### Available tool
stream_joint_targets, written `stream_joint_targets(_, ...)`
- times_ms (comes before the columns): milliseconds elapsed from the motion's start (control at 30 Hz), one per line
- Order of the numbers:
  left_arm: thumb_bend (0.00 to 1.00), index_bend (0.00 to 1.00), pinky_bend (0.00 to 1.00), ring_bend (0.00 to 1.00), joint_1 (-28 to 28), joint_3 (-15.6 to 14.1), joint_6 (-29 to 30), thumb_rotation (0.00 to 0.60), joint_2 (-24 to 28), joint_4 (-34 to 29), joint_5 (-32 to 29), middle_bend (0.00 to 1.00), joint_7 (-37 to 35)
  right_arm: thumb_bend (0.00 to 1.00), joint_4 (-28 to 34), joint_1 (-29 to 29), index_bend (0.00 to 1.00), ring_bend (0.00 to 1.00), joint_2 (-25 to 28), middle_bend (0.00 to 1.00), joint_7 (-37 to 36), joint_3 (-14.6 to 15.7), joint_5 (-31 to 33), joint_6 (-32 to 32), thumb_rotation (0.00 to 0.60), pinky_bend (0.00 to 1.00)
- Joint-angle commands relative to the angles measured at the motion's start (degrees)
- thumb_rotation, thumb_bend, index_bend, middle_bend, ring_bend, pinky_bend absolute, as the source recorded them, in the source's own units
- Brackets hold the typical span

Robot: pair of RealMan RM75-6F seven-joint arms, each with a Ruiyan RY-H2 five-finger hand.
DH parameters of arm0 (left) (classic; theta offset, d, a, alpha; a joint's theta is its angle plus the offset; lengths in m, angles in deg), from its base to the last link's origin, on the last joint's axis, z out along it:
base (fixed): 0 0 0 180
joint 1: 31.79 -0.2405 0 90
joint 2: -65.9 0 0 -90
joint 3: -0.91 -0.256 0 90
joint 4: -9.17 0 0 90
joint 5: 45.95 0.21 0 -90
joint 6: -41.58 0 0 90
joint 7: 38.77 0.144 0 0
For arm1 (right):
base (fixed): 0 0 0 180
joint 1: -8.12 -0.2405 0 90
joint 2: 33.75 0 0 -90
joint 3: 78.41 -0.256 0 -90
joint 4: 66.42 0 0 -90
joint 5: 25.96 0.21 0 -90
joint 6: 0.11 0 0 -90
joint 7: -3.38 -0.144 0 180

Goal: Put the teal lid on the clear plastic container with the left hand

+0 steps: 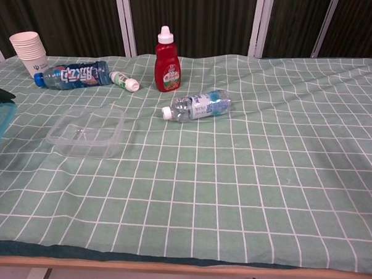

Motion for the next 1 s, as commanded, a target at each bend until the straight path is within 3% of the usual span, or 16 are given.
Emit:
stream_joint_targets(33, 0.25, 0.05, 0.68, 0.56, 4.88, 2.95, -5.55, 0.6, 9.92, -17.47, -2.25, 0.68, 12.98, 0.19, 0.02, -0.01, 0.0, 0.0, 0.18, 0.0, -0.34, 0.11, -0.22, 0.02, 0.6, 0.0)
stream_joint_targets(200, 0.25, 0.04, 0.68, 0.56, 10.35, 7.05, -15.89, 0.6, 13.97, -30.24, -8.51, 0.68, 22.97, 0.19, 0.01, 0.01, 0.0, 0.0, 0.78, 0.0, -1.59, 0.18, -0.43, 0.16, 0.6, 0.0)
stream_joint_targets(333, 0.25, 0.04, 0.68, 0.56, 14.18, 10.45, -23.31, 0.6, 14.01, -34.6, -15.19, 0.68, 28.9, 0.19, -0.05, -0.08, 0.0, 0.0, 1.25, 0.0, -2.68, 0.07, -0.3, 0.07, 0.6, 0.0)
stream_joint_targets(633, 0.25, 0.04, 0.68, 0.56, 20.67, 14.43, -34.08, 0.6, 9.55, -34.05, -31.05, 0.67, 40.73, 0.19, -0.02, -0.79, 0.0, 0.0, 1.83, 0.0, -3.76, -0.18, 0.61, -1.48, 0.6, 0.0)
stream_joint_targets(833, 0.25, 0.03, 0.68, 0.56, 23.77, 14.55, -37.48, 0.6, 6.95, -32.48, -40.94, 0.67, 45.3, 0.19, -0.03, -1.0, 0.0, 0.0, 2.14, 0.0, -4.46, -0.38, 1.19, -1.94, 0.6, 0.0)
stream_joint_targets(1000, 0.25, 0.03, 0.68, 0.56, 25.81, 13.52, -36.92, 0.6, 5.41, -33.07, -46.34, 0.67, 49.48, 0.19, 0.07, -1.17, 0.0, 0.0, 2.37, 0.0, -4.83, -0.22, 0.97, -2.21, 0.6, 0.0)
